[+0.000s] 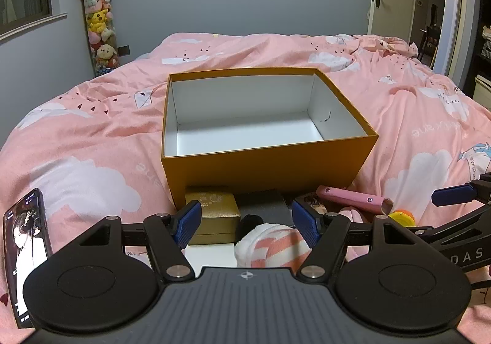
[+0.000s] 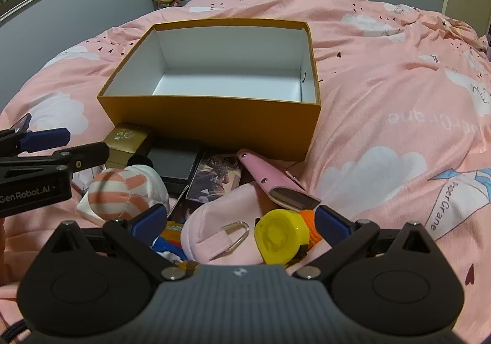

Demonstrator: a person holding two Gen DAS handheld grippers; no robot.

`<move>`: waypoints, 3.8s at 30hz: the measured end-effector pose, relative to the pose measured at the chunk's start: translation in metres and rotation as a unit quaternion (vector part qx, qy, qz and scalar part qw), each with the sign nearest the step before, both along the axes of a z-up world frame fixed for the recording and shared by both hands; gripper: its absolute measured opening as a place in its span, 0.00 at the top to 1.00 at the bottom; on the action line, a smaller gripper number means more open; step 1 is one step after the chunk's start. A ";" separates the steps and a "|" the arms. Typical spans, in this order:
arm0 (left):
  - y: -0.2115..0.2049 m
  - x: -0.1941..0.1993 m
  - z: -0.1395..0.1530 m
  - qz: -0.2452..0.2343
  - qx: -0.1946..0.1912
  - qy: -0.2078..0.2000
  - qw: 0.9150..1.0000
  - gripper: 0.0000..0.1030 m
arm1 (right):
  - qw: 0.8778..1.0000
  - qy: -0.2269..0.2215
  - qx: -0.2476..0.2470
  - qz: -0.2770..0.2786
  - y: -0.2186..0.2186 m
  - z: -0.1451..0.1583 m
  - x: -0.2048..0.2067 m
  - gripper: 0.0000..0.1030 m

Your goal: Organize objects

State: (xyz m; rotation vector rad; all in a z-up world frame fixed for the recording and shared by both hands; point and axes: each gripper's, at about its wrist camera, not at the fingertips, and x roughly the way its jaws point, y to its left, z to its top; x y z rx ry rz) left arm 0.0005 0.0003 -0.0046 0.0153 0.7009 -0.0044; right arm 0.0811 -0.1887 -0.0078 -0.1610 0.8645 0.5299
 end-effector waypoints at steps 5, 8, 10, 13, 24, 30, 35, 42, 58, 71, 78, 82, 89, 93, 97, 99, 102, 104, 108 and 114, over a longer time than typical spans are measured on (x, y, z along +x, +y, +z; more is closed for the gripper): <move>-0.001 0.000 -0.001 -0.003 0.002 0.002 1.000 0.22 | 1.000 0.003 -0.001 -0.003 -0.001 -0.001 0.000 0.01; -0.001 0.000 -0.001 -0.002 0.002 0.004 1.000 0.22 | 1.000 0.005 -0.002 -0.005 -0.002 -0.002 0.001 0.01; -0.002 0.000 -0.002 -0.002 0.001 0.005 1.000 0.22 | 1.000 0.007 -0.003 -0.007 -0.002 -0.002 0.001 0.01; -0.002 0.000 -0.003 -0.002 0.003 0.008 1.000 0.22 | 1.000 0.009 -0.004 -0.008 -0.002 -0.002 0.002 0.01; -0.004 0.000 -0.004 -0.007 0.005 0.012 1.000 0.22 | 1.000 0.017 -0.006 -0.011 -0.002 -0.004 0.003 0.01; -0.004 0.001 -0.004 -0.008 0.005 0.013 1.000 0.22 | 1.000 0.023 -0.005 -0.010 -0.002 -0.007 0.004 0.01; -0.005 0.001 -0.005 -0.010 0.007 0.014 1.000 0.22 | 1.000 0.025 -0.005 -0.011 -0.002 -0.007 0.005 0.01; -0.005 0.002 -0.005 -0.013 0.006 0.018 1.000 0.22 | 1.000 0.028 -0.006 -0.008 -0.002 -0.008 0.005 0.01; 0.018 0.015 -0.003 -0.007 -0.019 0.062 0.998 0.28 | 0.999 0.034 0.010 0.035 0.007 -0.001 0.019 0.17; 0.059 0.066 -0.016 0.025 -0.082 0.130 0.988 0.22 | 0.991 0.052 0.020 0.119 0.062 0.005 0.060 0.38; 0.046 0.093 -0.039 0.026 -0.042 0.165 0.985 0.20 | 0.991 0.054 0.006 0.123 0.085 -0.007 0.082 0.42; 0.045 0.096 -0.048 0.030 -0.037 0.188 0.981 0.19 | 0.991 0.065 0.011 0.120 0.085 -0.014 0.089 0.42; 0.042 0.099 -0.057 0.044 -0.027 0.205 0.977 0.19 | 0.990 0.085 0.015 0.111 0.084 -0.027 0.098 0.41; 0.042 0.100 -0.063 0.052 -0.027 0.205 0.977 0.19 | 0.990 0.091 0.018 0.108 0.082 -0.031 0.100 0.41; 0.042 0.098 -0.063 0.056 -0.031 0.200 0.978 0.29 | 0.990 0.097 0.021 0.103 0.079 -0.033 0.100 0.41; 0.041 0.093 -0.060 0.063 -0.014 0.193 0.979 0.30 | 0.990 0.096 0.025 0.103 0.077 -0.032 0.099 0.41; 0.045 0.085 -0.050 0.067 -0.015 0.178 0.982 0.30 | 0.990 0.091 0.029 0.107 0.076 -0.028 0.096 0.41; 0.049 0.080 -0.042 0.069 -0.011 0.171 0.983 0.31 | 0.989 0.090 0.032 0.111 0.077 -0.025 0.095 0.41; 0.063 0.072 -0.022 0.069 -0.023 0.158 0.985 0.32 | 0.985 0.106 0.050 0.130 0.083 -0.020 0.094 0.41; 0.084 0.061 0.003 0.077 -0.038 0.124 0.989 0.32 | 0.966 0.181 0.098 0.157 0.105 -0.010 0.094 0.48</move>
